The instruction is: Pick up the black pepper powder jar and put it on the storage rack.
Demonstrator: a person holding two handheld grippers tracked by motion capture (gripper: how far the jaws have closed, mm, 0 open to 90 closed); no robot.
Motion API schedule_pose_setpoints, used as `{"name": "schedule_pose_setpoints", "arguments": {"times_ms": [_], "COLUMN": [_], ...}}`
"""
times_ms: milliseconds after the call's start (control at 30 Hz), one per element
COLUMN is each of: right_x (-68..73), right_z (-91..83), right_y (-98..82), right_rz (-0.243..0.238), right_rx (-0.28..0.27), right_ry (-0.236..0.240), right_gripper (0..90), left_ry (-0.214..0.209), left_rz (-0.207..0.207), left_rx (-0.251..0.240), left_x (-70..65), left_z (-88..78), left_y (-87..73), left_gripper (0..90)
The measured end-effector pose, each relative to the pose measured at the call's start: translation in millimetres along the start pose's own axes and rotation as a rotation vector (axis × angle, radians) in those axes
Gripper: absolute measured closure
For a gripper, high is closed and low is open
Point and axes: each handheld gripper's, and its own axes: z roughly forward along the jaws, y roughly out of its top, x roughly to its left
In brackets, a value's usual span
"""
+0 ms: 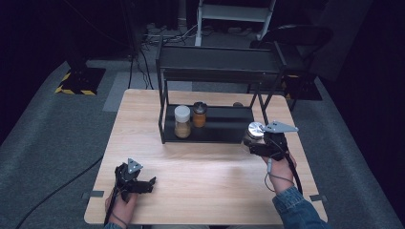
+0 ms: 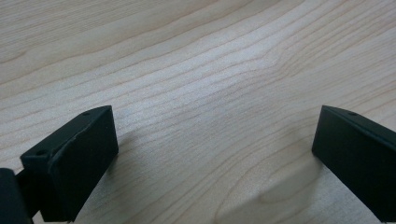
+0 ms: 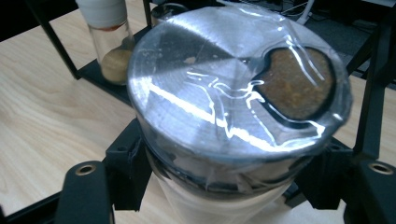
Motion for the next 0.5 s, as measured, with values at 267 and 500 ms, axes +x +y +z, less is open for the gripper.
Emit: {"name": "schedule_pose_setpoints", "arguments": {"times_ms": [267, 500], "right_x": [-8.1, -11.0], "right_z": [16.3, 40.8], "right_y": [24.9, 43.3], "right_rz": [0.005, -0.005], "right_rx": [0.005, 0.020], "right_ry": [-0.006, 0.000], "right_gripper": [30.4, 30.4], "left_ry": [0.001, 0.006], "left_rz": [-0.001, -0.007], "left_rx": [0.000, 0.000], "left_x": [-0.3, -1.6], "left_z": [0.0, -0.3], "left_y": [-0.1, -0.5], "left_gripper": [0.2, 0.2]}}
